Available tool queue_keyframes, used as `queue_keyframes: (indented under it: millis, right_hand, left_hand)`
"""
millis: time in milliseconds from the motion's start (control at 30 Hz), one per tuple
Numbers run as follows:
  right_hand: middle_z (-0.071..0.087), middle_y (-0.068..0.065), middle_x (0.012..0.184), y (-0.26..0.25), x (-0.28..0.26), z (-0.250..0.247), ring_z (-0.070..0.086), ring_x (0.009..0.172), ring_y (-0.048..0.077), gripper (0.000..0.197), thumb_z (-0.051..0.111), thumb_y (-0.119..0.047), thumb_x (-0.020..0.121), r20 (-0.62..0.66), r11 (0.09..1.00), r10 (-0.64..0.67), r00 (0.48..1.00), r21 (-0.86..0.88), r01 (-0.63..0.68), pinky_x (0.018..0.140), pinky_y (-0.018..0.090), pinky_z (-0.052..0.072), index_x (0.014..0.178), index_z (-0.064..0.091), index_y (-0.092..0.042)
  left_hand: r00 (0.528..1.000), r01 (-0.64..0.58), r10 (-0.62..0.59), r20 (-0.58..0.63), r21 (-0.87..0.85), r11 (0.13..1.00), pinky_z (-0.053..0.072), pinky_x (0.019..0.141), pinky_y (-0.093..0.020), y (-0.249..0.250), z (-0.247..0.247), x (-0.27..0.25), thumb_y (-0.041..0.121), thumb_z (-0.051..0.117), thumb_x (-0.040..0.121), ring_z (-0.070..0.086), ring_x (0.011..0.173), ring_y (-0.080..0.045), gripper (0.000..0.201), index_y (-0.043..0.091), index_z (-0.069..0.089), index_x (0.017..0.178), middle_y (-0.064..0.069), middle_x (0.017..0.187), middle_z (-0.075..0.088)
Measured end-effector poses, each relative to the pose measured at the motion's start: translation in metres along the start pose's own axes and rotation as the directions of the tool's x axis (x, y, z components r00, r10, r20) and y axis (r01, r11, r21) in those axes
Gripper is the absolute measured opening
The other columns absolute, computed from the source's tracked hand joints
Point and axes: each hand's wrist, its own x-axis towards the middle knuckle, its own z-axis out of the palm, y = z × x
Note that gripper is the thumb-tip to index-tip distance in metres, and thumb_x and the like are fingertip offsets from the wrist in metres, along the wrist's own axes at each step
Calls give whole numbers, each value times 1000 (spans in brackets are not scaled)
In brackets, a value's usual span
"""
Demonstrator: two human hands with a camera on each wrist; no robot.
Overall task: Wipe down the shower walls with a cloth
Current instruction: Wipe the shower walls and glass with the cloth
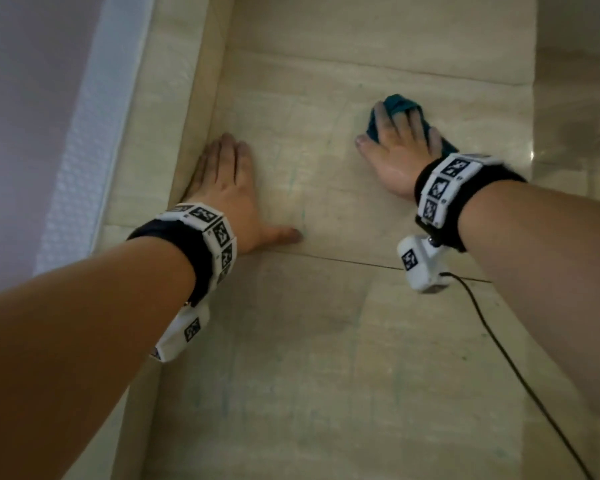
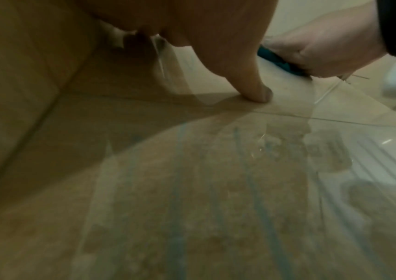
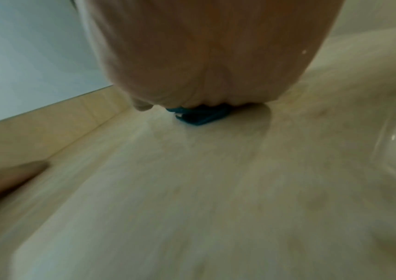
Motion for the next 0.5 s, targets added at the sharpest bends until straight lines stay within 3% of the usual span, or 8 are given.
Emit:
queue_keyframes:
  millis: [200, 433, 500]
  right_hand:
    - [-7, 3, 172, -13, 20, -6, -11, 158, 26, 77, 21, -65, 102, -79, 994, 107, 991, 7, -106, 126, 50, -5, 164, -9, -28]
    - [-6, 0, 172, -87, -19, 36, -13, 158, 23, 76, 24, -63, 103, -11, 988, -134, 991, -81, 132, 125, 49, -8, 164, -6, -30]
    - [-2, -3, 172, -97, -38, 54, -11, 158, 23, 75, 25, -62, 103, -12, 973, -209, 978, -102, 207, 125, 49, -9, 164, -4, -29]
  left_hand:
    - [999, -32, 32, 7, -33, 999, -5, 130, -45, -5, 6, 5, 109, 44, 51, -18, 158, -31, 162, 8, -22, 160, -14, 169, -26]
    - [998, -42, 39, -49, -50, 998, -1, 130, -43, -5, 2, 1, 99, 59, 57, -6, 160, -33, 159, 6, -12, 163, -17, 171, -13]
    - [994, -73, 70, -84, -39, 997, 3, 131, -46, -8, 4, 2, 83, 69, 71, -1, 160, -36, 144, 3, -7, 163, -21, 171, -8]
